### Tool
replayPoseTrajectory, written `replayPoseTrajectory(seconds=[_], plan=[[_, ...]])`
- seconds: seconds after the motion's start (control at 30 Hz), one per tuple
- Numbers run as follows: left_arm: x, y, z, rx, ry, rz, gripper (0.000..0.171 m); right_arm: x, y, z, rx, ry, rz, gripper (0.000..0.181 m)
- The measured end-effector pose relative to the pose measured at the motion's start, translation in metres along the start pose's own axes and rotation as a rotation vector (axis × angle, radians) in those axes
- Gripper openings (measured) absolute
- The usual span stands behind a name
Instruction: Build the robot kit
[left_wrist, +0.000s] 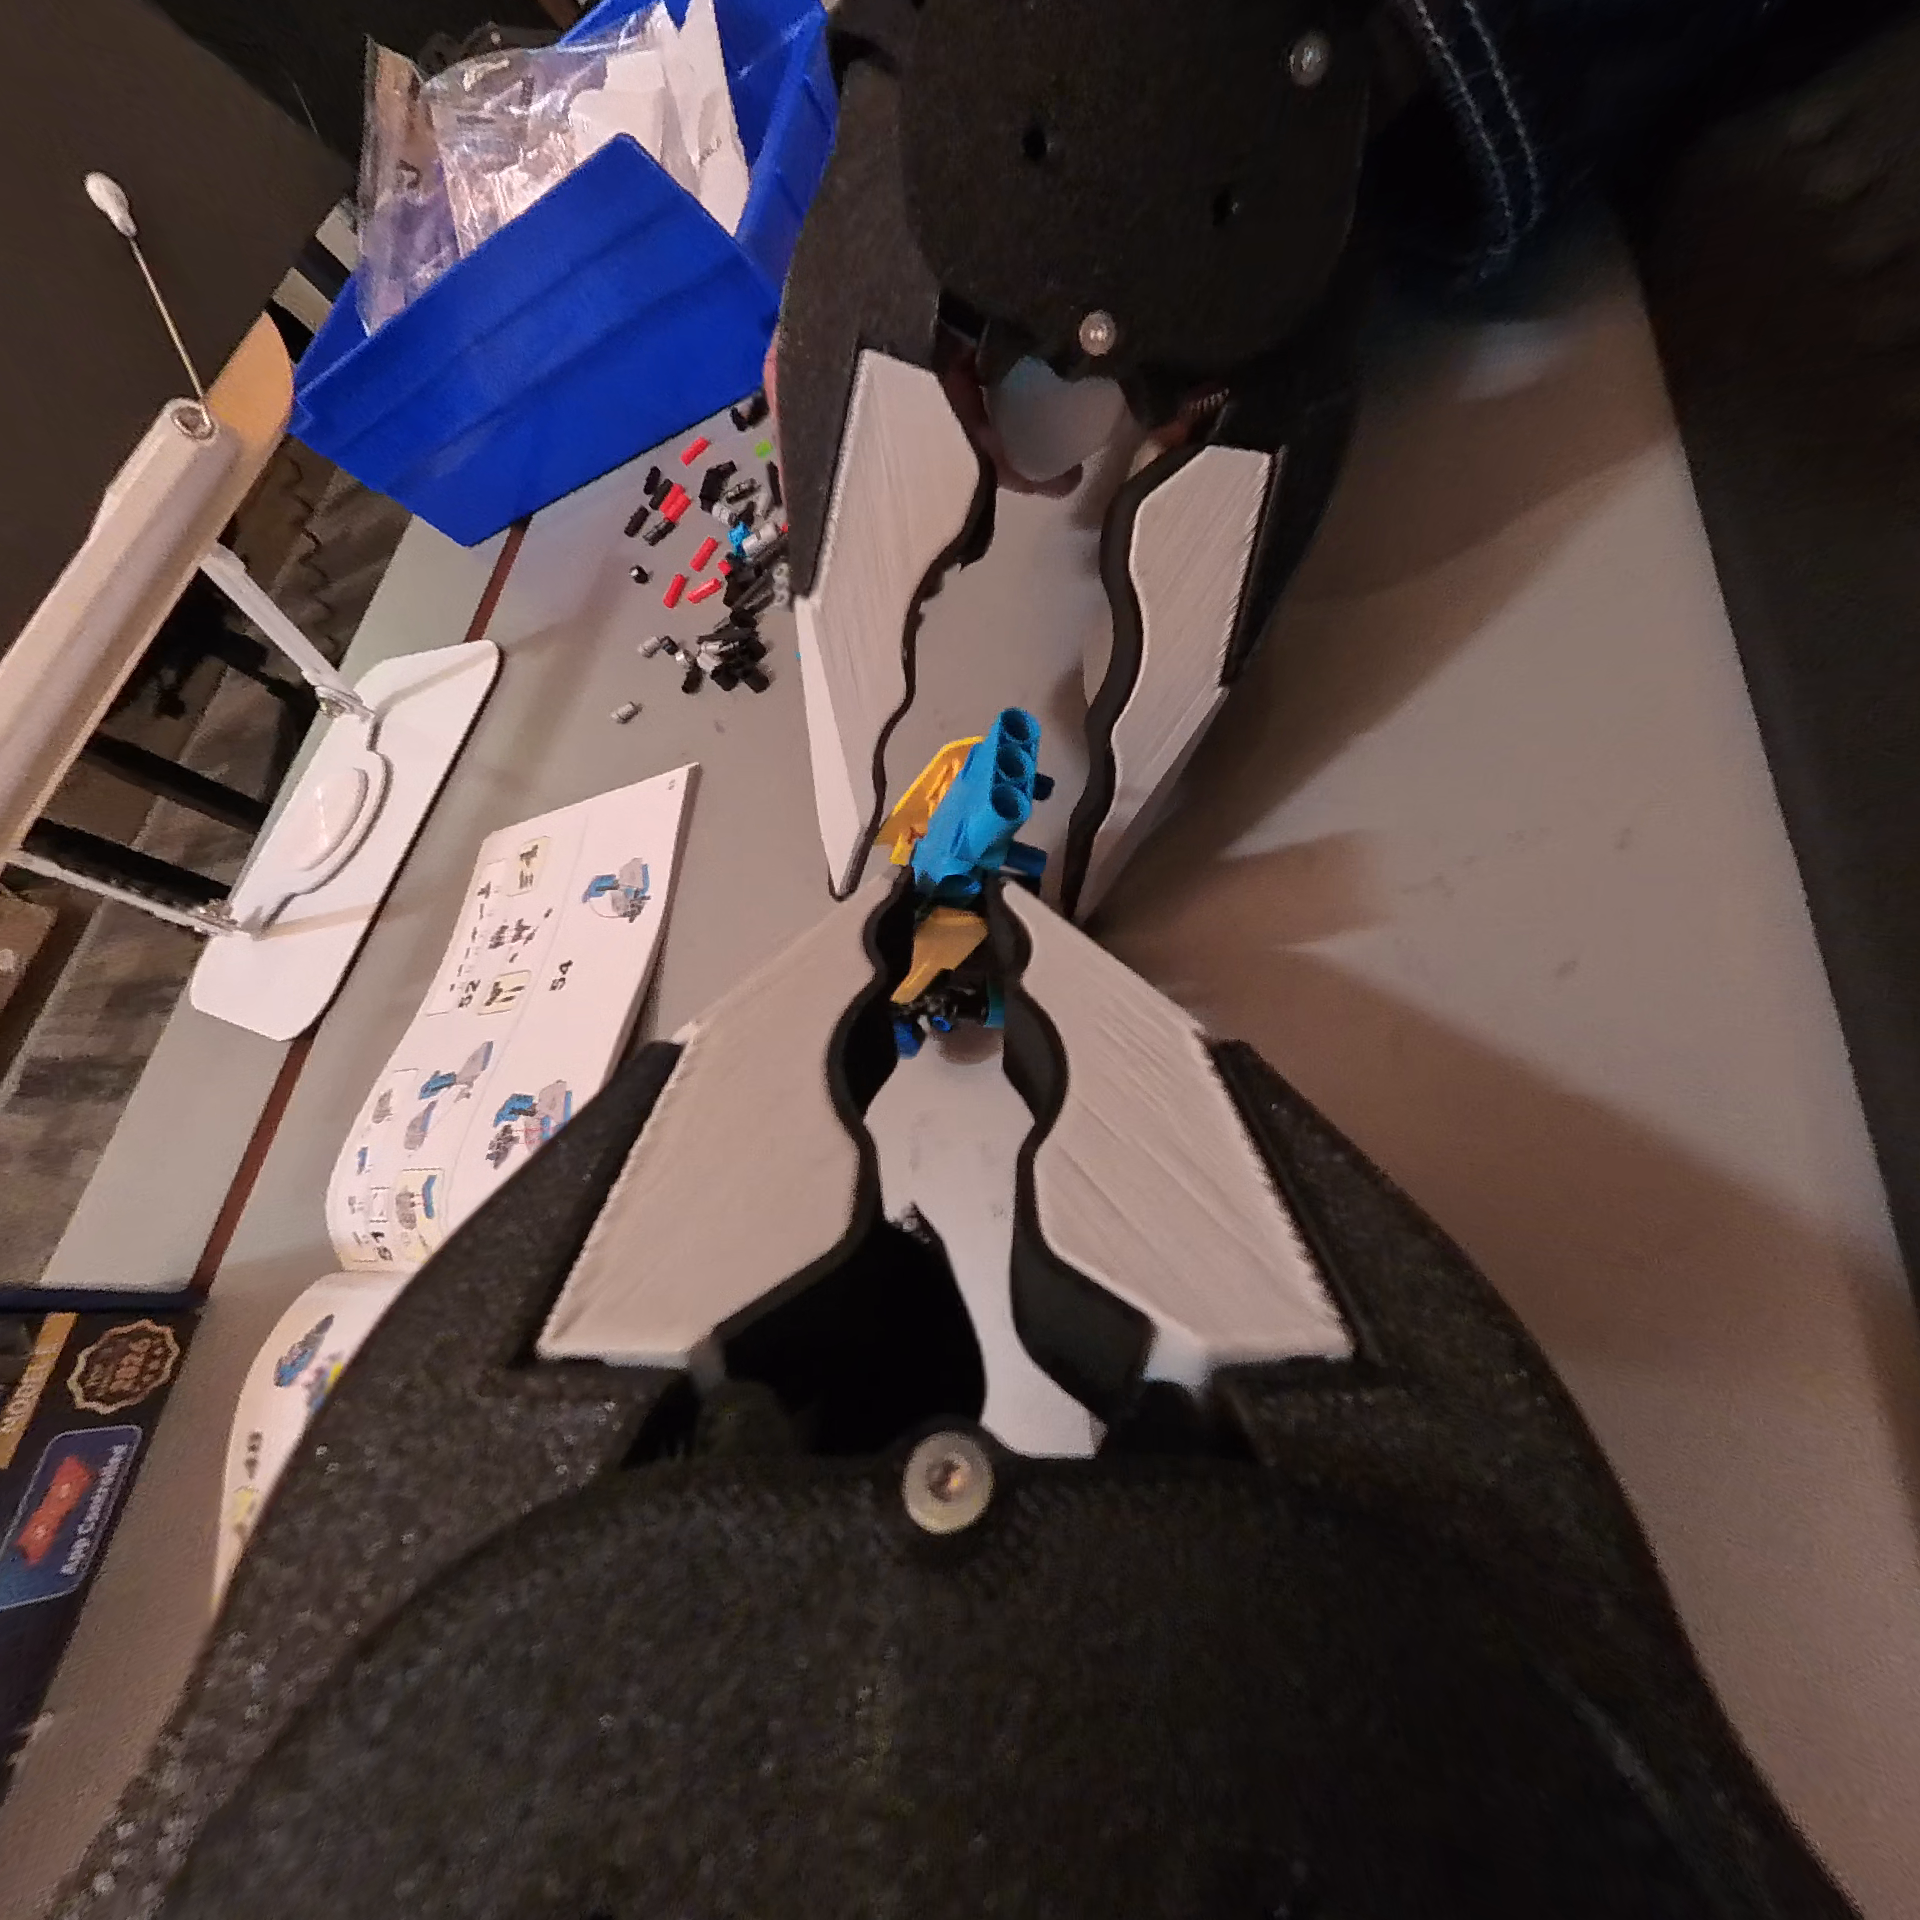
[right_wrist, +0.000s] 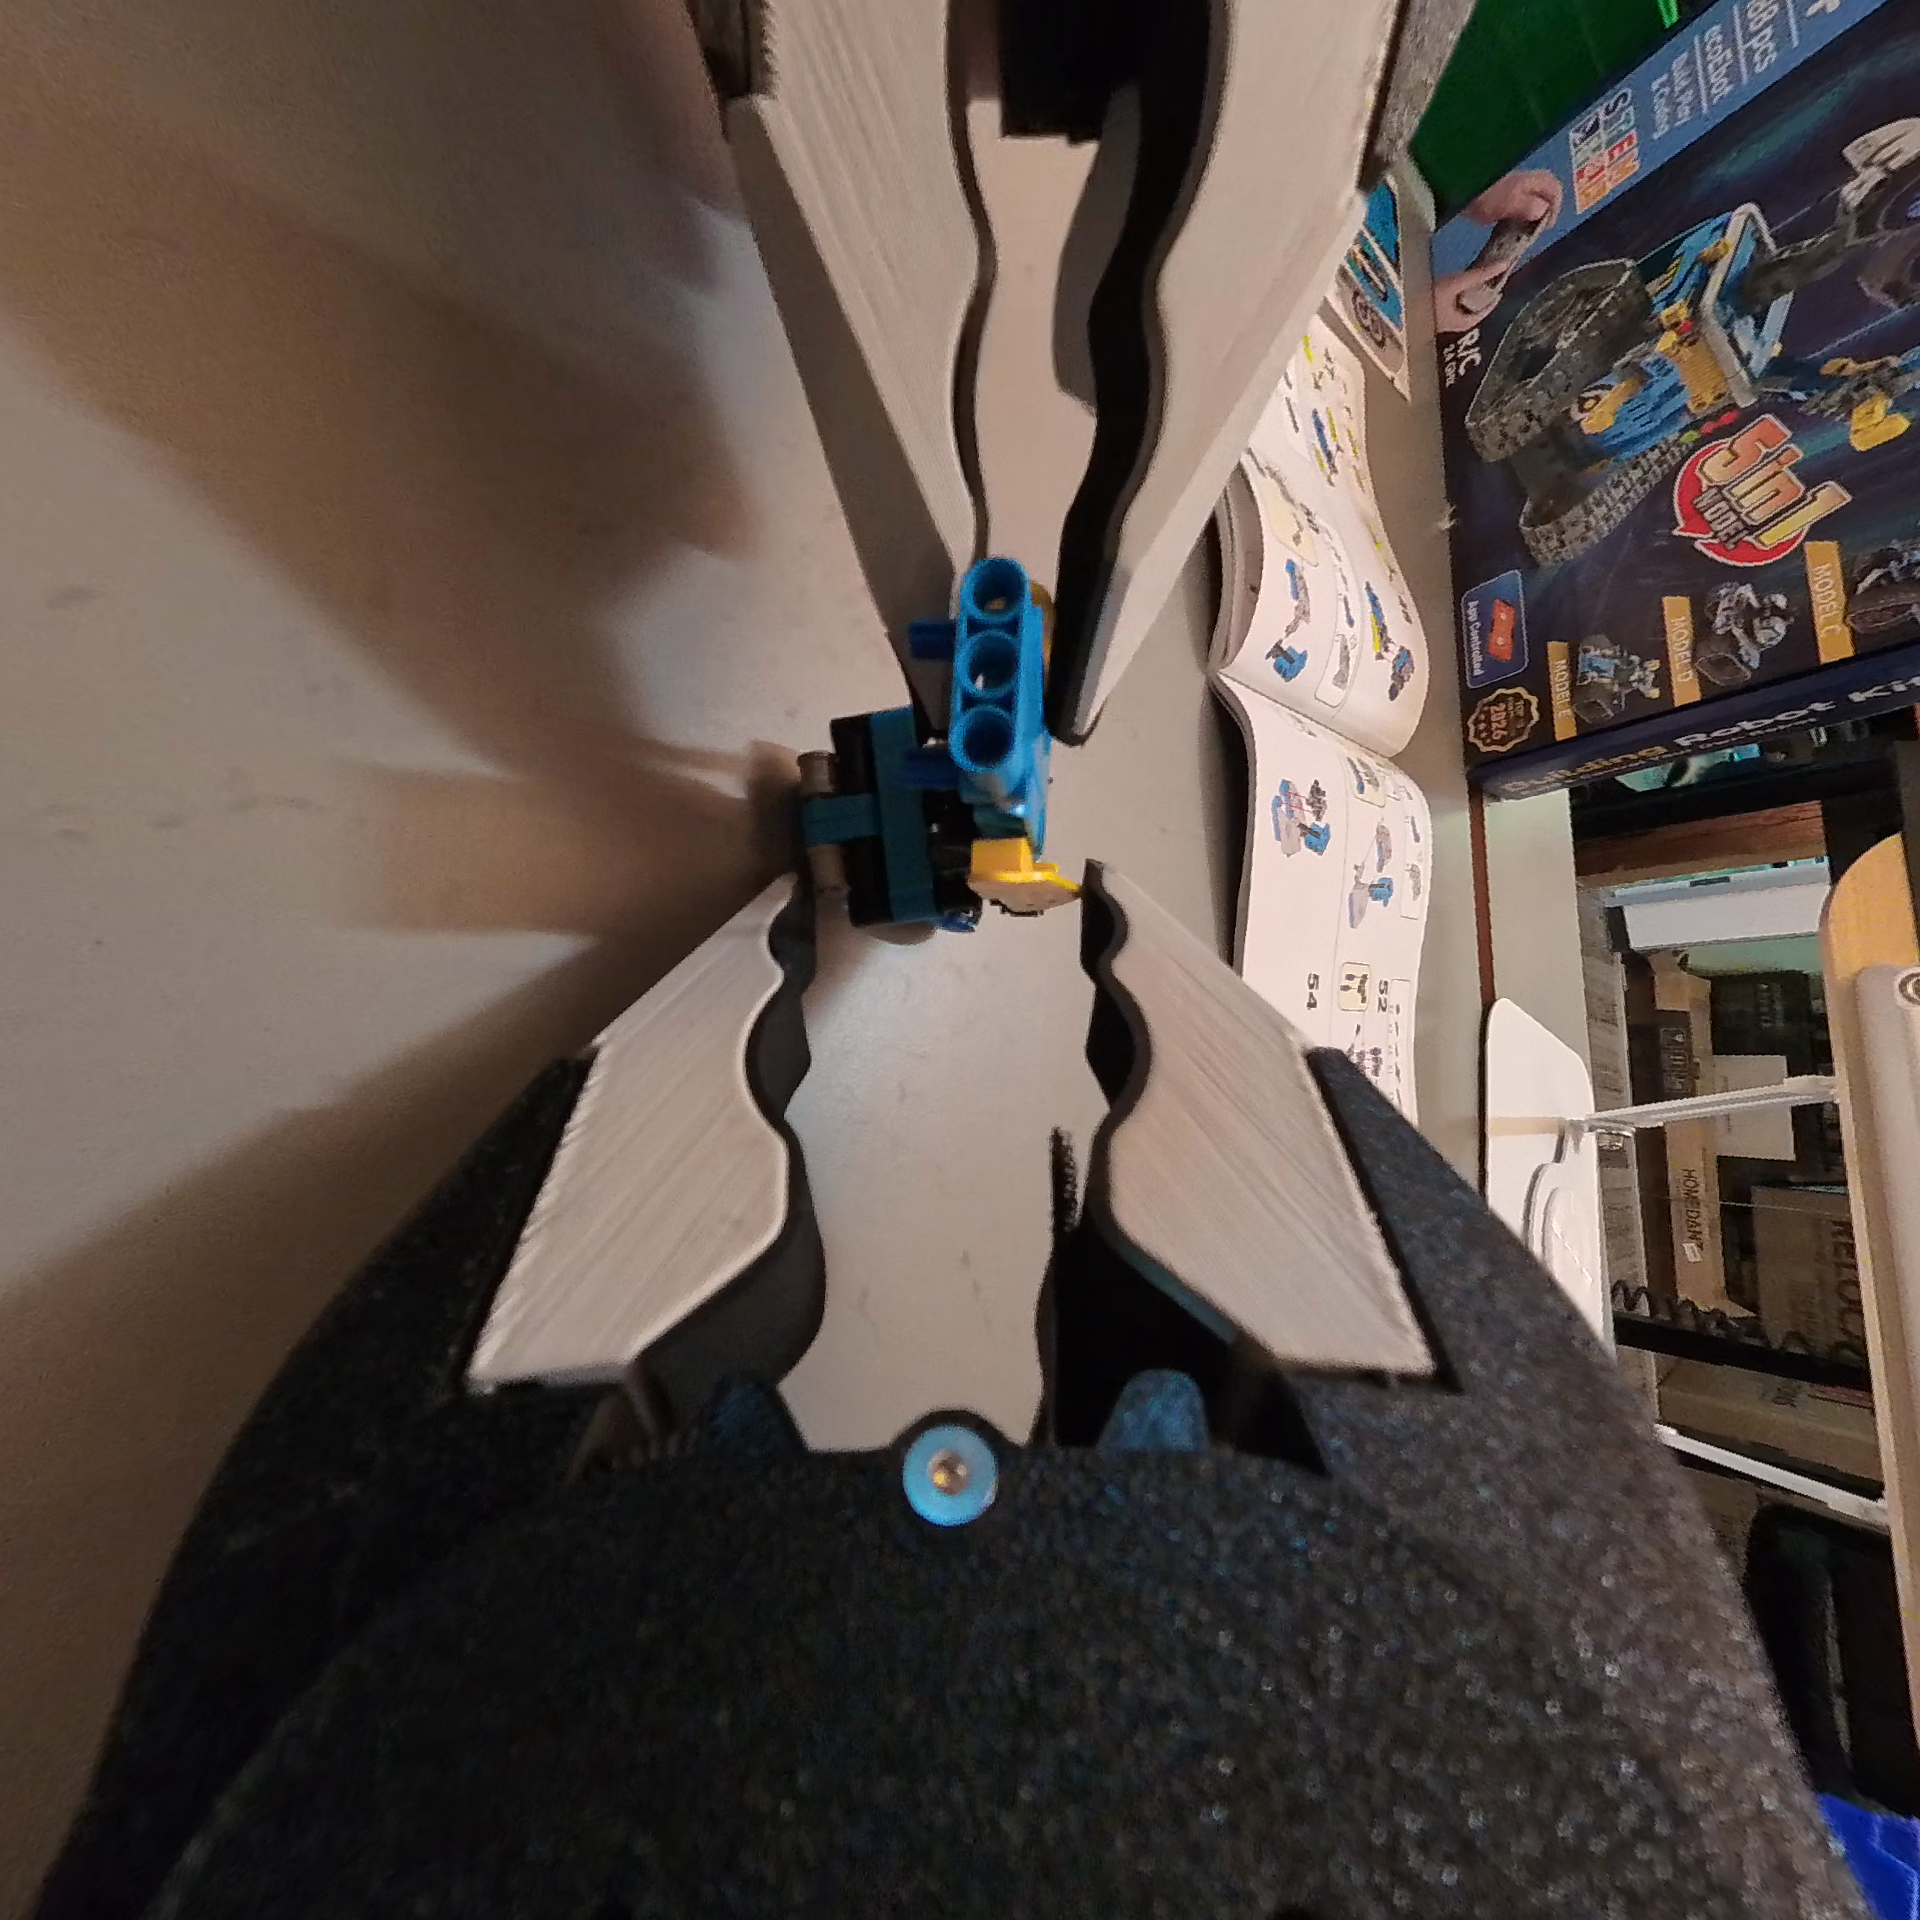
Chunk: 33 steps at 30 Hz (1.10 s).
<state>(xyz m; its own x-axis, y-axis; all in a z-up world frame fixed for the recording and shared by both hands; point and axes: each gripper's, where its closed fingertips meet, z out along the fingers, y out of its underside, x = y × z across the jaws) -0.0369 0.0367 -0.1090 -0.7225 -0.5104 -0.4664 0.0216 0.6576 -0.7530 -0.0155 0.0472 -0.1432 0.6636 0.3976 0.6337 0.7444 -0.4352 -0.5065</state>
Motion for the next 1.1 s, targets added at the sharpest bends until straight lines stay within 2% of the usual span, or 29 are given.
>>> replayPoseTrajectory(seconds=[0.03,0.17,0.23,0.33,0.4,0.47,0.67,0.73,0.83,0.9,1.1], plan=[[0.001,0.0,0.0,0.014,-0.002,0.017,0.013,0.0,0.0,0.0,0.0,0.0,-0.002,0.051],[0.003,0.013,-0.004,-0.025,-0.034,0.12,0.037,0.0,0.001,-0.001,0.0,-0.013,0.013,0.051],[0.001,0.02,-0.003,-0.05,-0.022,0.095,0.047,0.0,0.001,-0.001,0.001,-0.02,0.018,0.051],[-0.008,0.022,0.001,-0.057,-0.041,0.103,0.075,0.0,0.001,-0.001,0.006,-0.03,0.027,0.051],[-0.007,0.026,0.006,-0.073,-0.035,0.141,0.081,0.0,0.0,-0.001,0.015,-0.047,0.046,0.051],[-0.006,0.031,0.01,-0.094,-0.039,0.181,0.08,-0.001,0.0,-0.001,0.018,-0.06,0.068,0.051],[-0.001,0.031,0.013,-0.082,-0.069,0.283,0.054,0.0,0.002,-0.002,-0.001,-0.068,0.074,0.051],[-0.002,0.033,0.014,-0.089,-0.086,0.299,0.053,0.0,0.002,-0.002,-0.005,-0.067,0.069,0.051],[-0.002,0.036,0.014,-0.108,-0.066,0.284,0.049,-0.002,0.0,-0.004,0.007,-0.097,0.089,0.049],[0.001,0.039,0.015,-0.13,-0.029,0.253,0.04,-0.003,-0.002,-0.004,0.019,-0.109,0.101,0.046],[0.003,0.038,0.016,-0.119,-0.02,0.213,0.04,-0.001,0.0,-0.005,0.004,-0.106,0.086,0.046]])
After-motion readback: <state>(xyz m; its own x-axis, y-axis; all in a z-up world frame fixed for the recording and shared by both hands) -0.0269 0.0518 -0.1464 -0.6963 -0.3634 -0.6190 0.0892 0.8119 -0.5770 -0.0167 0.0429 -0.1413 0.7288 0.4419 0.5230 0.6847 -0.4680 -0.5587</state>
